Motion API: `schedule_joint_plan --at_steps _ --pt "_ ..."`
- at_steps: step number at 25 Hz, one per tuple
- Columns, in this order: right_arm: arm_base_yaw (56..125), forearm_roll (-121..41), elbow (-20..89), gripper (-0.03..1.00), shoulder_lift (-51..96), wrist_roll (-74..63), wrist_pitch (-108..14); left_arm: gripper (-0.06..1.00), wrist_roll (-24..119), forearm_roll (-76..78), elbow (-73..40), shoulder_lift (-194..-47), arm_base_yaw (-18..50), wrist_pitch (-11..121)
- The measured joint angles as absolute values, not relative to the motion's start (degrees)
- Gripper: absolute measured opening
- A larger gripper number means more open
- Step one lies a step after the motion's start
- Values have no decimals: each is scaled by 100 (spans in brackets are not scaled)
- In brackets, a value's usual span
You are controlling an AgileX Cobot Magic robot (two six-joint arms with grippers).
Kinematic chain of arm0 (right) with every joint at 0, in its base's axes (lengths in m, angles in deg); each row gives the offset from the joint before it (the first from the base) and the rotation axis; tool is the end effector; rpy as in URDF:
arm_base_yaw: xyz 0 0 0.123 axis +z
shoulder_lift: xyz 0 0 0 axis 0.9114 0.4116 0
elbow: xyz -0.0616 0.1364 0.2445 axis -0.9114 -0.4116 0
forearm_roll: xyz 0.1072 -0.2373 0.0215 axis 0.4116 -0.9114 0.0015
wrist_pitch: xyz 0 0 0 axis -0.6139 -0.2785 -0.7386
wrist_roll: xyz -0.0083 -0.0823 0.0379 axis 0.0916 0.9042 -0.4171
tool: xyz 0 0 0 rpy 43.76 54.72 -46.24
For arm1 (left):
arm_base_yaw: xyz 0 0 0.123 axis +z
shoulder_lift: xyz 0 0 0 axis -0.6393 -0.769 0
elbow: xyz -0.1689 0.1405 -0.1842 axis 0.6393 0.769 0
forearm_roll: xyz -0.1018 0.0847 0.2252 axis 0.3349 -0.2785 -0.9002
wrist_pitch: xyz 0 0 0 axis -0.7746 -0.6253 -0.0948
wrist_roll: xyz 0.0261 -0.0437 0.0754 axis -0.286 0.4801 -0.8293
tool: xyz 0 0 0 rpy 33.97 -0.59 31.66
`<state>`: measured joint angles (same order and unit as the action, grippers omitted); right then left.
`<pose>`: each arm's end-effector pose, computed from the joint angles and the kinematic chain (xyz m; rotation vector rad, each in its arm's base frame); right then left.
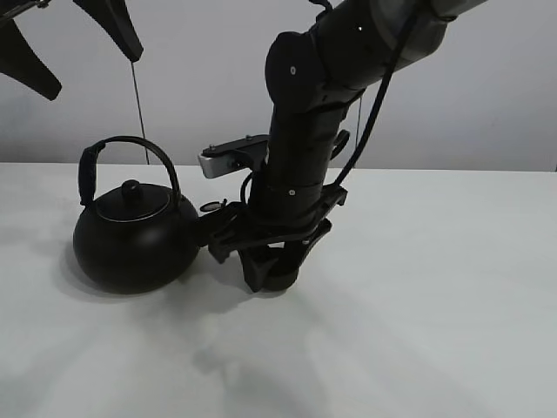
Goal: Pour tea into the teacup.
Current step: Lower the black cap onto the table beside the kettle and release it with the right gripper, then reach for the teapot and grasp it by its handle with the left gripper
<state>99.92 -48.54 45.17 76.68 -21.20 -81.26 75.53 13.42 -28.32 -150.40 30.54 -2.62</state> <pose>0.3816 0.2583 0.1195 -1.0285 2.6860 0.0735 0.3858 -0.0978 0.3081 0.1632 2.7011 -0.6217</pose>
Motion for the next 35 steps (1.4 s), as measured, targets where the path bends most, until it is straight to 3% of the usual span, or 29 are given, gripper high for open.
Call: schedule_joint_plan --at_steps 7,12,20,25,35 --pt "9992 -4867 4536 39 7710 -2216 -8182 70 7553 1342 -2832 -15040 3054 -262" --pt "9992 -4842 4590 55 7674 -2227 -8373 70 7553 1342 -2832 -15040 3054 -262" --pt "9902 -4761 4737 61 7027 -2227 -9209 70 7548 1342 -2832 -15040 3054 -262" --pt "9162 -4840 4737 63 6678 -2251 -9815 70 7548 1342 -2832 -15040 3054 -262" --pt "6801 -5229 4737 63 6096 -2251 -10716 70 7548 1342 -2832 -15040 3054 -262"
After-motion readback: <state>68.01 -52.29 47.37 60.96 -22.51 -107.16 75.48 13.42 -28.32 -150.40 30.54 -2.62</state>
